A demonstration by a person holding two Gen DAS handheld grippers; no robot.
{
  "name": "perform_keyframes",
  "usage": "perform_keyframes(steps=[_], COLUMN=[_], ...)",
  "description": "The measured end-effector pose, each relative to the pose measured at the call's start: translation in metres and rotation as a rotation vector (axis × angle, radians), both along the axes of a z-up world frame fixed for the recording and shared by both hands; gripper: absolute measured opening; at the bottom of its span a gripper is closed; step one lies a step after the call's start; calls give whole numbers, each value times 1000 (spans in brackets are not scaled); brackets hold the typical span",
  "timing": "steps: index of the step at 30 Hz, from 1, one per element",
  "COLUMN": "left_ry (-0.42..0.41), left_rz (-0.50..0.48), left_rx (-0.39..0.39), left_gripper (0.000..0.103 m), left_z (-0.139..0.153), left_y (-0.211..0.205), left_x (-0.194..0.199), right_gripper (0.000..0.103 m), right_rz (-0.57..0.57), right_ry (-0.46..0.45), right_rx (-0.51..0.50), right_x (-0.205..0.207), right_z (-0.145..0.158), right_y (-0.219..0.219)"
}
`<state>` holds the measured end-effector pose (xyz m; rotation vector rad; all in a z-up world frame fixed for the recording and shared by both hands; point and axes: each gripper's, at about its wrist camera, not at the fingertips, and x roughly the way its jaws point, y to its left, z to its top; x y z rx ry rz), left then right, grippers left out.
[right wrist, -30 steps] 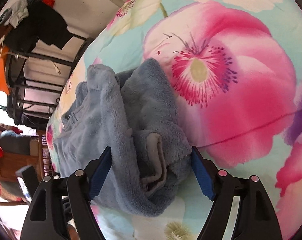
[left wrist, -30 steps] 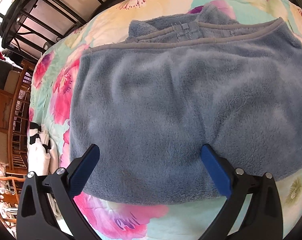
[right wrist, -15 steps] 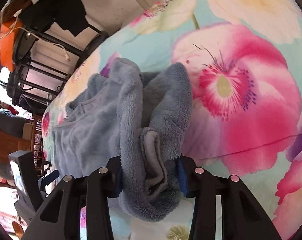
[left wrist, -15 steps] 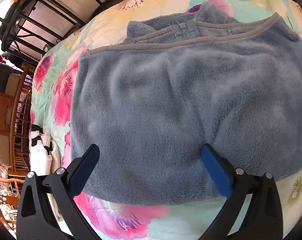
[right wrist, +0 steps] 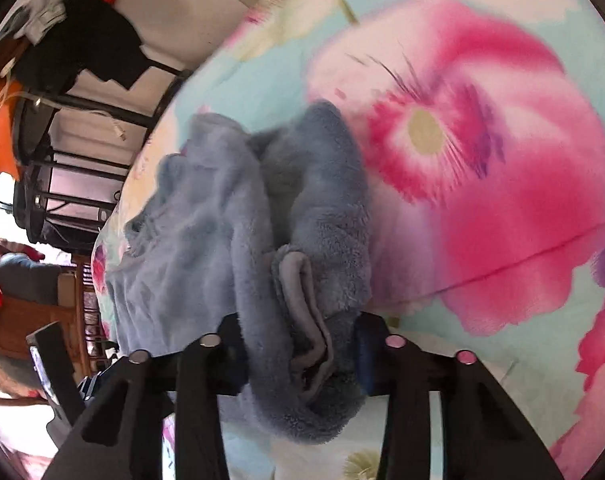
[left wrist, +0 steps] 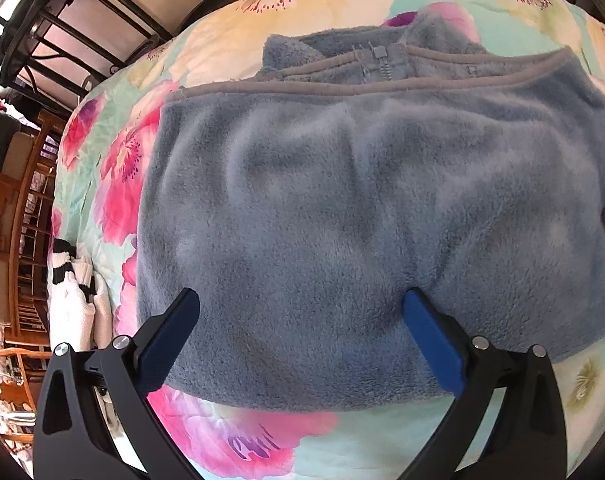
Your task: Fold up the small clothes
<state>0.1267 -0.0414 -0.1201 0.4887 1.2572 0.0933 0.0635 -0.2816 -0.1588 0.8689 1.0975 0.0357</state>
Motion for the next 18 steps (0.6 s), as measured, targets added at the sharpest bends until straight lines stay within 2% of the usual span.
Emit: perform_keyframes(steps=[3,7,14,18], left_ry=[-12,-31,-96,-60], left_rz=[-6,2,29,66], left_rx=[8,-21,-188,-173], left_gripper=[99,99,99,99], left_z=[3,13,51,41], left_y=[-2,0,10,18], left_x=[-1,-1,3,12], right_gripper=[36,35,35,34], right_rz=[5,32,102,145], right_ry=[-33,-81,-161,-190], right_rx=[-35,-113,-235,-264], right_x=[3,2,1,0], right_z=[24,55,100,116], right_y=[8,21,58,80])
